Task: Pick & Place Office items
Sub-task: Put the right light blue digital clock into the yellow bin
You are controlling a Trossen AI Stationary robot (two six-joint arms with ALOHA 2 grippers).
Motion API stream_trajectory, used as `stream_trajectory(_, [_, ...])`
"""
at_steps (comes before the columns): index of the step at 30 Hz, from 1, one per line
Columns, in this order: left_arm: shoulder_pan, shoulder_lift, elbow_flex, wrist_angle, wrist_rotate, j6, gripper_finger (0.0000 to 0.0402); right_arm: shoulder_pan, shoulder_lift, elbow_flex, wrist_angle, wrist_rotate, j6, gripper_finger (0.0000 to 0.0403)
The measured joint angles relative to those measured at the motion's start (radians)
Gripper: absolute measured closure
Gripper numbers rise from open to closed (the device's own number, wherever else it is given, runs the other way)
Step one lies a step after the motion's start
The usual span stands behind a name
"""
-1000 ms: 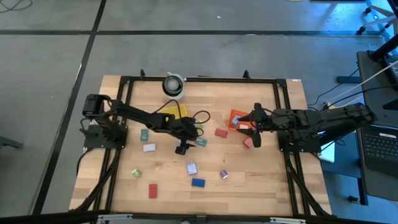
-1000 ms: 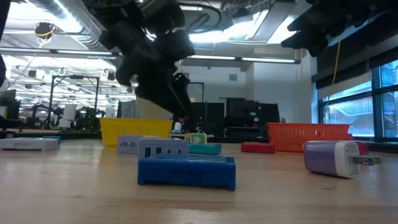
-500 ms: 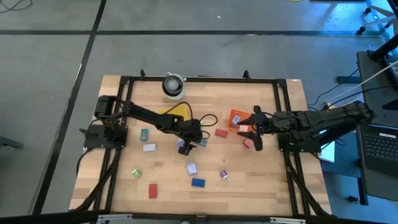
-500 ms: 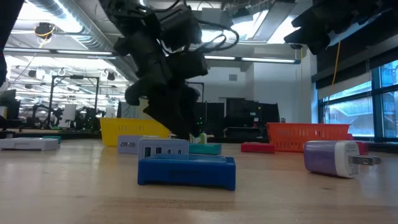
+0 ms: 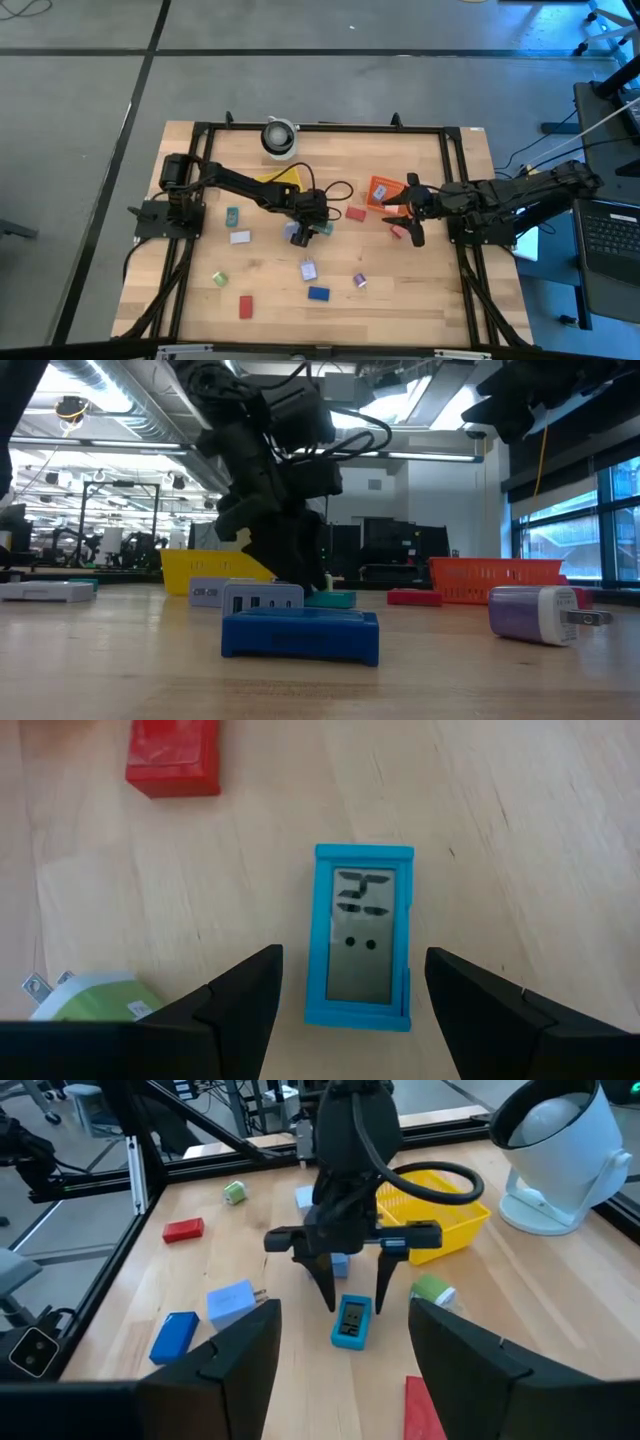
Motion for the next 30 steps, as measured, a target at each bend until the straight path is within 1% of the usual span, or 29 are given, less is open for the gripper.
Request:
stream_trajectory(8, [0.002,0.036,0.002,0.004,0.050,-0.016,0.0159,0.000,0.000,0.000,0.001,0.000,-0.002,0.0181])
stream_trajectory(15, [0.001,0.040,0.002,0.017,0.050,-0.017,0.0160,0.000,0.000,0.000,0.001,0.000,-0.001,0.0181])
stream_trajectory(19, [0.001,0.041,0.006,0.019,0.045,-0.016,0.0168,0.000,0.000,0.000,0.001,0.000,-0.001,0.0181])
stream_trajectory(23, [0.000,0.041,0.006,0.020,0.045,-0.016,0.0189,0.000,0.000,0.000,0.001,0.000,0.001,0.0181])
stream_trajectory(30, [0.000,0.041,0.007,0.025,0.043,-0.016,0.0252,0.000,0.000,0.000,0.001,-0.002,0.005,0.0181])
